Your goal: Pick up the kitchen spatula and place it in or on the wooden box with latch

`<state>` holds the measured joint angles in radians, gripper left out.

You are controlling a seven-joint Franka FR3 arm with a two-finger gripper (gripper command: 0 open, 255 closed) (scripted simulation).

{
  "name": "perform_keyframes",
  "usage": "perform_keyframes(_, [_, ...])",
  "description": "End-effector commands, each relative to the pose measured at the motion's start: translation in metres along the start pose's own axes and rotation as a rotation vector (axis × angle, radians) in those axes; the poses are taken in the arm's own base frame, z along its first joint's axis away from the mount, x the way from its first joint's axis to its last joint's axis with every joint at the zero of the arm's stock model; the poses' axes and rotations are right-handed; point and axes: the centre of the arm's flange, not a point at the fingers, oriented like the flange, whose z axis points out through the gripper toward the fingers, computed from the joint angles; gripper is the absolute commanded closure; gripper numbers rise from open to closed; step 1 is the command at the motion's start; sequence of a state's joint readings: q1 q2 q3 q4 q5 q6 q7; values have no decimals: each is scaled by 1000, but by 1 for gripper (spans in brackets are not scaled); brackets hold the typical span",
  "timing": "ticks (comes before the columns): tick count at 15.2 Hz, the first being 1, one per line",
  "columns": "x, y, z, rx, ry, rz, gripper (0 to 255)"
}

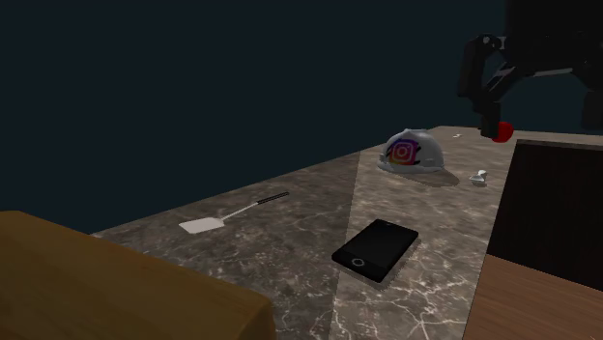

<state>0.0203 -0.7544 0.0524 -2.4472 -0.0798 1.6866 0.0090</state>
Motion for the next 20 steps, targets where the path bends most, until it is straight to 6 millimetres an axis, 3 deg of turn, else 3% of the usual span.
perform_keyframes(1, [0,0,0,0,0,0,0])
perform_keyframes(10, [23,-108,32,22,9,125,0])
perform_keyframes(20, [64,-225,64,47,19,265,0])
